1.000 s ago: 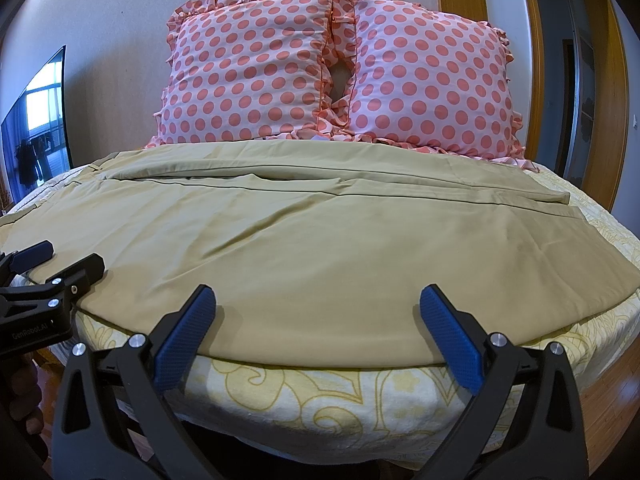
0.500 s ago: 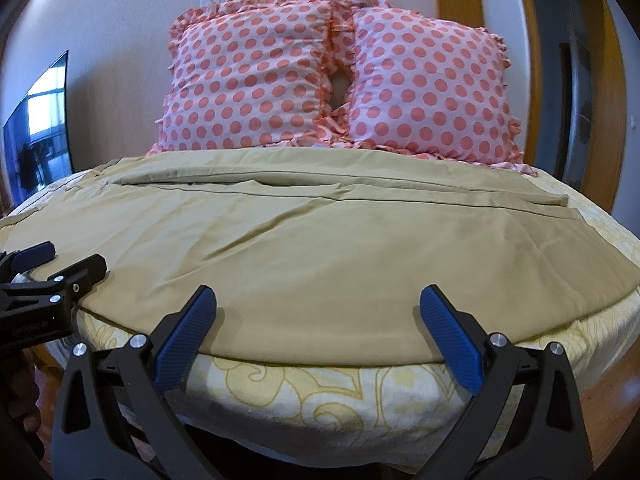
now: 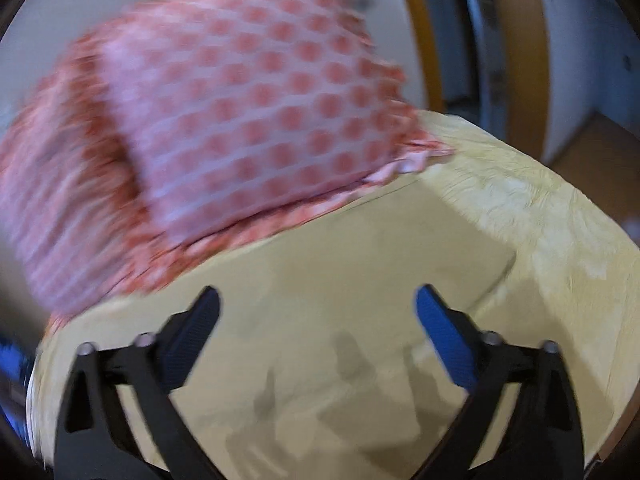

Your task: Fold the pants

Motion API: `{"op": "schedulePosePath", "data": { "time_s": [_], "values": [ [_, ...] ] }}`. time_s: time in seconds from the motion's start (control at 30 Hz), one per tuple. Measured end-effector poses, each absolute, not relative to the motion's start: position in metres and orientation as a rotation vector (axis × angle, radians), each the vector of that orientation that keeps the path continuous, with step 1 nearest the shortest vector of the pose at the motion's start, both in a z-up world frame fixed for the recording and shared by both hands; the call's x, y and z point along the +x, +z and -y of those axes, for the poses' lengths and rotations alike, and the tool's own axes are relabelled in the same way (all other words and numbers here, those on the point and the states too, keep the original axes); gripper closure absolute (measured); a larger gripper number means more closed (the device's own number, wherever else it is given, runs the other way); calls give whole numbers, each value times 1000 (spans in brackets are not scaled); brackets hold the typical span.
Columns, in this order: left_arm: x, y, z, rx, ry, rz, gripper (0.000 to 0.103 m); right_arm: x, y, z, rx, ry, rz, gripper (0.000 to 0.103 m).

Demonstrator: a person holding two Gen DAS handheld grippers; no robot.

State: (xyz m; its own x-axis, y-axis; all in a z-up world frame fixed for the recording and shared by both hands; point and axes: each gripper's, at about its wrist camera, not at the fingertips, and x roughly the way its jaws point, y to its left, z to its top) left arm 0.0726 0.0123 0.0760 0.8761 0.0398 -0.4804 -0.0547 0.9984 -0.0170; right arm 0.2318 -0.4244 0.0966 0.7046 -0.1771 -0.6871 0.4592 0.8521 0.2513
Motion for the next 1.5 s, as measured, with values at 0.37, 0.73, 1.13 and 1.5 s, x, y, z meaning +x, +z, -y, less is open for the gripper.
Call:
{"op": "schedulePosePath", "data": {
  "time_s": [0.37,0.73,1.13,1.5],
  "values": [
    [117,58,-17,-71,-28,-600,1,361,38,531,587,-684,-854,58],
    [126,49,-30,-165,-69,-662,1,378,15,538,412,-747,-854,92],
    [118,50,-48,-280,-82,-612,1,149,67,506,761,-319,-384,100],
    [88,91,-70,-249,-29,-504,1,38,21,461,996,-277,-488,70]
  ]
}}
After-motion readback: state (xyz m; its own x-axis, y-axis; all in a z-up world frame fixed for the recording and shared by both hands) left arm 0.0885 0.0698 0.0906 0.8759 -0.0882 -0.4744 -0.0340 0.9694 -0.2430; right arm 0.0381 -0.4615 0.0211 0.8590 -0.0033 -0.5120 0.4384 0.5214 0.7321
